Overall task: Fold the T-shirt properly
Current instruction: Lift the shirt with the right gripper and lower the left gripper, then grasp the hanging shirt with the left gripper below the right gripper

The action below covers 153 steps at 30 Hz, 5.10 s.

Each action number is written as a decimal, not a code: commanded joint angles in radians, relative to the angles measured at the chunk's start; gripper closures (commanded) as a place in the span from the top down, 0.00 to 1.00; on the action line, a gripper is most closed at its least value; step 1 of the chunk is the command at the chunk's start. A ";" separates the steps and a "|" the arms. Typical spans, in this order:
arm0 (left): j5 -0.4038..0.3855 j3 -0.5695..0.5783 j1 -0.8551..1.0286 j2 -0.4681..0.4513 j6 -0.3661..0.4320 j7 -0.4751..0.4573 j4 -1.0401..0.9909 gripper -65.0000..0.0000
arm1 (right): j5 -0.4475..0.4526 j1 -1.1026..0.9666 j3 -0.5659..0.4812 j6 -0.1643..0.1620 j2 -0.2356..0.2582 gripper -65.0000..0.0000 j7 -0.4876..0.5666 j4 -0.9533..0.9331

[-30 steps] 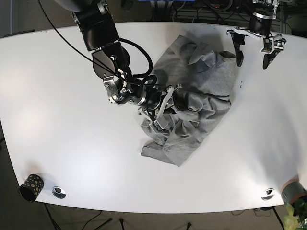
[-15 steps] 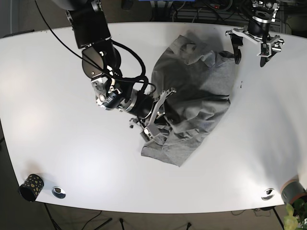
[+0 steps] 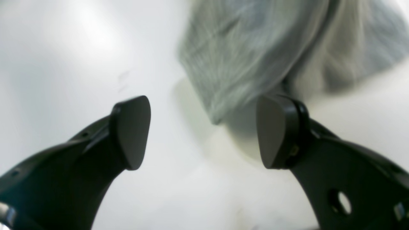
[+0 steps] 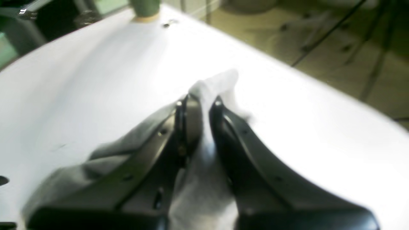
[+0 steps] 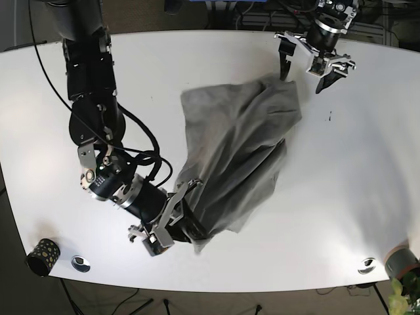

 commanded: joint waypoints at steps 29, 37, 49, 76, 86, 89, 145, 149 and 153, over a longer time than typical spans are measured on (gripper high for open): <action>0.052 0.360 -0.370 0.056 0.012 -0.026 -0.224 0.74 | 0.123 0.375 0.007 0.002 0.297 0.00 0.025 0.045; 0.049 0.360 -0.493 0.156 0.012 -0.028 -0.359 0.74 | 0.125 0.380 0.007 0.002 0.320 0.00 0.025 0.027; 0.046 0.360 -0.640 0.223 0.010 -0.031 -0.520 0.73 | 0.125 0.373 0.029 0.002 0.324 0.00 0.024 0.027; 0.048 0.326 -0.744 0.256 0.010 -0.028 -0.611 0.01 | 0.116 0.309 0.151 0.004 0.325 0.00 0.018 0.024; 0.045 0.257 -0.694 0.203 0.009 0.017 -0.421 0.01 | 0.116 0.317 0.165 0.004 0.343 0.00 0.018 -0.022; 0.045 0.257 -0.671 0.194 0.007 0.029 -0.372 0.01 | 0.116 0.317 0.165 0.004 0.343 0.00 0.018 -0.024; 0.045 0.294 -0.932 0.260 0.009 0.031 -0.674 0.00 | 0.116 0.327 0.165 0.004 0.339 0.00 0.018 -0.039; 0.052 0.217 -0.890 0.248 0.009 0.032 -0.563 0.00 | 0.116 0.358 0.165 0.000 0.339 0.00 0.018 -0.091; 0.052 0.154 -0.881 0.207 0.009 0.078 -0.465 0.00 | 0.116 0.413 0.160 0.002 0.339 0.00 0.018 -0.160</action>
